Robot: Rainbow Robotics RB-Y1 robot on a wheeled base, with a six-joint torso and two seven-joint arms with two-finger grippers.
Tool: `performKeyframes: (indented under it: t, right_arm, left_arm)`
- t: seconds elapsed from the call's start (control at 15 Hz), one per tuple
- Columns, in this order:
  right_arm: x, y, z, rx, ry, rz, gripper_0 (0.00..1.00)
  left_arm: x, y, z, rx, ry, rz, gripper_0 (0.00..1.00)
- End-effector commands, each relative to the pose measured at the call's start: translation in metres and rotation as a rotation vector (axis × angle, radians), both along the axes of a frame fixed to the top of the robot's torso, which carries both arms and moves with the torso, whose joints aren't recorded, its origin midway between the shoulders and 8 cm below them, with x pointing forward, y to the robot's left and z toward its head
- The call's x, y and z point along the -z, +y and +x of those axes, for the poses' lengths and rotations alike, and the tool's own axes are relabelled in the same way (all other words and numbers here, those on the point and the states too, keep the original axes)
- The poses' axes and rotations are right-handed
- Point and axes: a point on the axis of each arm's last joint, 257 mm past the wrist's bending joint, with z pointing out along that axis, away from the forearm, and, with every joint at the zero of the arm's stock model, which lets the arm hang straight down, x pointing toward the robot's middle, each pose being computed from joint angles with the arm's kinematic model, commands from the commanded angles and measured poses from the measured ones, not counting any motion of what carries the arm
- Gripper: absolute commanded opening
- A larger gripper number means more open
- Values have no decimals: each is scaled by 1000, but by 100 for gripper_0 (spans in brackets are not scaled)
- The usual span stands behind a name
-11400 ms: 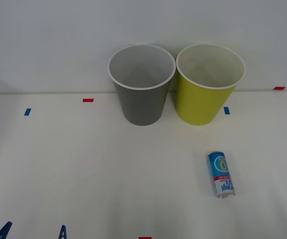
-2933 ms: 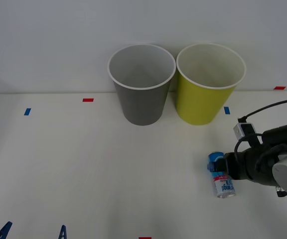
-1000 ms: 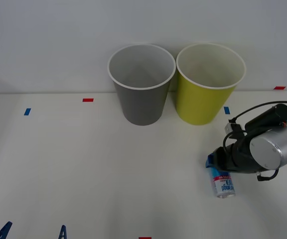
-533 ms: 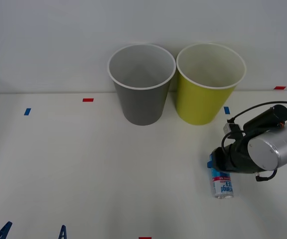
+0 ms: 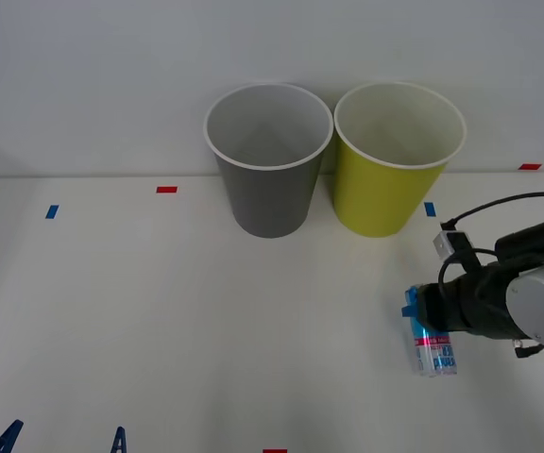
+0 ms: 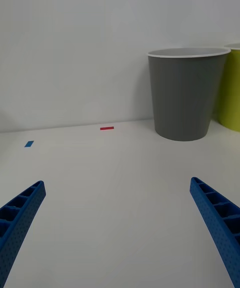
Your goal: Put cans in the gray bin and PET bottles in the light green bin.
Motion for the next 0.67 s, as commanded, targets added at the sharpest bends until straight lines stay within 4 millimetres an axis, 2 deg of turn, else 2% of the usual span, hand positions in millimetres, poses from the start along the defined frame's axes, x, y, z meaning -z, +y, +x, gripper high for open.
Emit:
performKeyframes:
  t: [0.07, 0.33, 0.53, 0.67]
  right_arm:
    - [-24, 2, -10, -78, -108, -14, 0]
    - [-58, 13, -16, -142, -229, 8, 0]
    - [-91, 32, -11, -209, -342, 76, 0]
    - [-124, 42, -5, -232, -457, 84, 0]
  left_arm:
    - [0, 0, 0, 0, 0, 0, 100]
    - [0, 0, 0, 0, 0, 0, 100]
    - [0, 0, 0, 0, 0, 0, 100]
    - [0, 0, 0, 0, 0, 0, 100]
